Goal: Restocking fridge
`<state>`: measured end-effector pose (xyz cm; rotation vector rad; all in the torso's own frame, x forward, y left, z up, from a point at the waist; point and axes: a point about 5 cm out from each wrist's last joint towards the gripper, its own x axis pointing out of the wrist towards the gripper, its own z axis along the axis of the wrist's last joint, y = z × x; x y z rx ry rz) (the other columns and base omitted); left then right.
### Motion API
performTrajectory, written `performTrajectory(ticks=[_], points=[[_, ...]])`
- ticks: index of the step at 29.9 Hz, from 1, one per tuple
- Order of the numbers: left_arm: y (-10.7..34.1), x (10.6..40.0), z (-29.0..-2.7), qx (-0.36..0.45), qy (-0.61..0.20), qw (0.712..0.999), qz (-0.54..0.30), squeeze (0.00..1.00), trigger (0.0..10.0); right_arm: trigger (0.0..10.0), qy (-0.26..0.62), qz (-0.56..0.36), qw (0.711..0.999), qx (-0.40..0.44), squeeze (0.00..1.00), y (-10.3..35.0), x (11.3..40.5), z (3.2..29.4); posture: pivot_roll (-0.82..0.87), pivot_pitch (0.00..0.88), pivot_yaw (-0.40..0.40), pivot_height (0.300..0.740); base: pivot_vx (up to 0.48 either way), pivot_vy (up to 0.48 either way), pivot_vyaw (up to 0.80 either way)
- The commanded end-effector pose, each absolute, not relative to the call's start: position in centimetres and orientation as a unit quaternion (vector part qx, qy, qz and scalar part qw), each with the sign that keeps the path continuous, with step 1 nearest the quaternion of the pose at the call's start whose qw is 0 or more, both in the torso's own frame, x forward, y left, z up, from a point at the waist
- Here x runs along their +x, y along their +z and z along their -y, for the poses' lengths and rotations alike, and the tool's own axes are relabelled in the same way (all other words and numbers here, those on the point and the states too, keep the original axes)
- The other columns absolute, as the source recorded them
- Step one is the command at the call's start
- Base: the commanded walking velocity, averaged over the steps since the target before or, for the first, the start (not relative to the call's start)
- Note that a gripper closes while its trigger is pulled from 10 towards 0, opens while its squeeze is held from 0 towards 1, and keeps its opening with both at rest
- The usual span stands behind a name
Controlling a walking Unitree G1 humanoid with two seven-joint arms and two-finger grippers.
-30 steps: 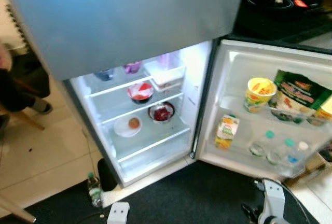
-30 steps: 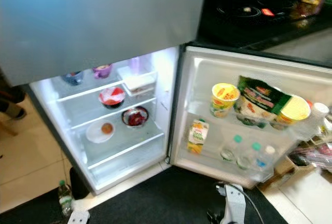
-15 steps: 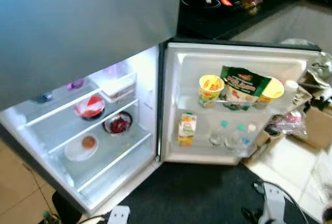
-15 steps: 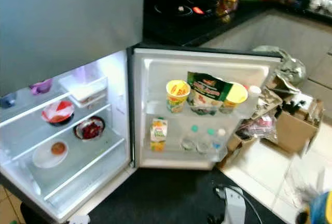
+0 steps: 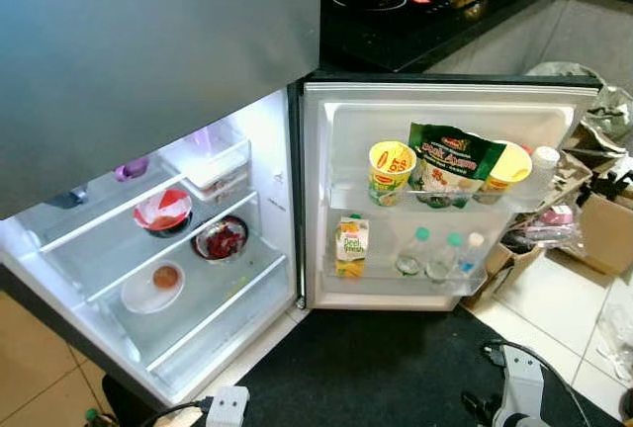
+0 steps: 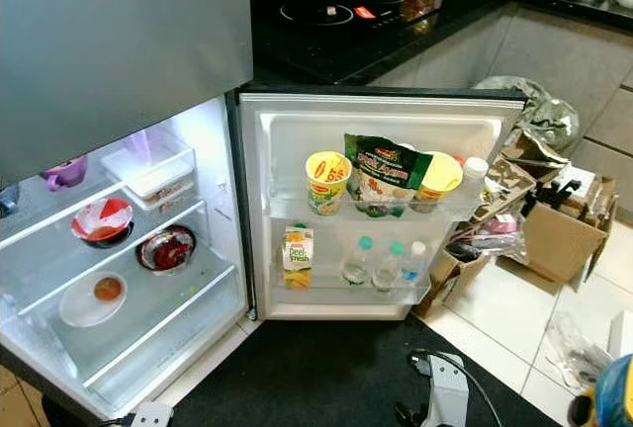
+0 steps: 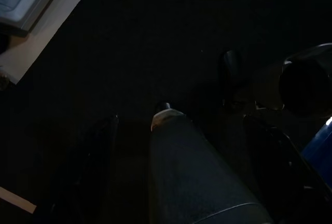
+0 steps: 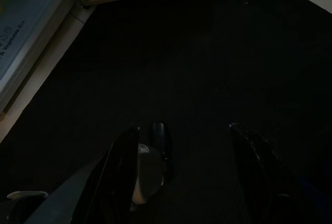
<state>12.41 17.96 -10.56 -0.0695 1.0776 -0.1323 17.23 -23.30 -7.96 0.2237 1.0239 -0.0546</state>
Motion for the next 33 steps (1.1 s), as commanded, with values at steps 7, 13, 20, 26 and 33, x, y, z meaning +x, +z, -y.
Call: performTrajectory(ticks=[7,13,20,26,33], points=[[-10.78,11.80,-17.65,-0.040,-0.070,0.849,-0.523,0.00,10.0,10.0,-0.031,-0.488,0.866,0.107,0.00,-8.02,17.02,23.44,-0.06,0.000,-0.016,0.740,0.000,-0.197,0.00],[-10.82,11.67,-17.55,-0.044,-0.071,0.847,-0.524,0.00,10.0,10.0,-0.029,-0.488,0.866,0.106,0.00,-8.02,17.03,23.43,-0.06,0.000,-0.015,0.740,0.000,-0.311,0.00],[-10.86,11.56,-17.52,-0.041,-0.076,0.845,-0.527,0.00,10.0,10.0,-0.024,-0.491,0.865,0.101,0.00,-8.16,16.83,23.21,-0.05,0.000,-0.012,0.740,0.000,-0.317,0.00],[-10.88,11.45,-17.54,-0.040,-0.078,0.845,-0.528,0.00,10.0,10.0,-0.024,-0.492,0.865,0.100,0.00,-8.18,16.77,23.21,-0.06,0.000,-0.010,0.740,0.000,-0.328,0.00],[-10.89,11.40,-17.54,-0.040,-0.080,0.844,-0.529,0.00,10.0,10.0,-0.019,-0.491,0.866,0.096,0.00,-8.19,16.79,23.13,-0.05,0.000,-0.007,0.740,0.000,-0.345,0.00]])
